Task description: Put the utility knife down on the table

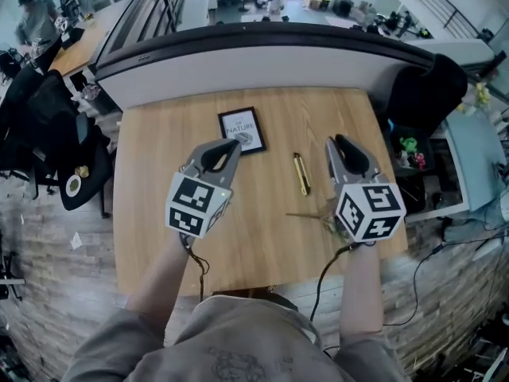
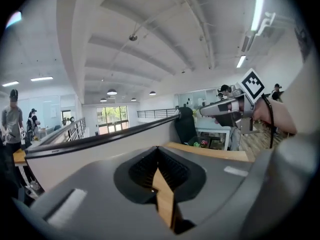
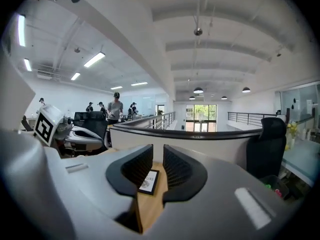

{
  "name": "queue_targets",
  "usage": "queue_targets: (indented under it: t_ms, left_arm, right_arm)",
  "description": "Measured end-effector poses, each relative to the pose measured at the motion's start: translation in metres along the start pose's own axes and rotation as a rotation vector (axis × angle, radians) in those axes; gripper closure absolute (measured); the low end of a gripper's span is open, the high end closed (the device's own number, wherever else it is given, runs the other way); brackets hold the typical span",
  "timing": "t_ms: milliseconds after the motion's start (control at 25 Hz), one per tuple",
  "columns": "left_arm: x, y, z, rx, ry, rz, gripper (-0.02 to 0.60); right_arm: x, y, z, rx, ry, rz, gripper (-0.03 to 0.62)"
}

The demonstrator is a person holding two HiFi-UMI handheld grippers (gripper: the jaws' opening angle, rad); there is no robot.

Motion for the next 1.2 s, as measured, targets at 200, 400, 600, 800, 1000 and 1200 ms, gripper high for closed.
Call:
queue_targets:
  t_ms: [200, 400, 600, 800, 1000, 1200]
  left_arm:
    - [-0.008, -0.044, 0.042, -0.094, -0.016, -0.048, 0.581]
    - [-0.024, -0.075, 0.073, -0.168, -0.023, -0.084, 0.58]
    - [-0.052, -0.087, 0.093, -0.165, 0.003, -0.118, 0.58]
    - [-0.074, -0.094, 0.104, -0.18, 0.037, -0.192, 0.58]
    - [-0.094, -0.084, 0.113, -0.171, 0.058, -0.125, 0.58]
    - [-0.101, -0.078, 0.116, -0.157, 0.073, -0.12, 0.58]
  right_arm:
    - [0.032, -0.022, 0.059, -0.094, -0.036, 0.013, 0.528]
    - [0.045, -0.023, 0.108, -0.136, -0.039, 0.019, 0.542]
    - [0.057, -0.014, 0.143, -0.139, -0.061, 0.021, 0.559]
    - [0.069, -0.007, 0.167, -0.095, -0.104, 0.092, 0.583]
    - [0.072, 0.019, 0.177, -0.035, -0.112, 0.067, 0.583]
    - [0.068, 0.034, 0.181, -0.006, -0.105, 0.042, 0.583]
Point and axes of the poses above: the fingertips, and each gripper's own axes: z backward along the fingers, x to its left, y out of its underside, the point moved 4 cm from there along z, backward along the fingers, and after that the axes turned 13 degrees about -z, right-handed, at the moved point
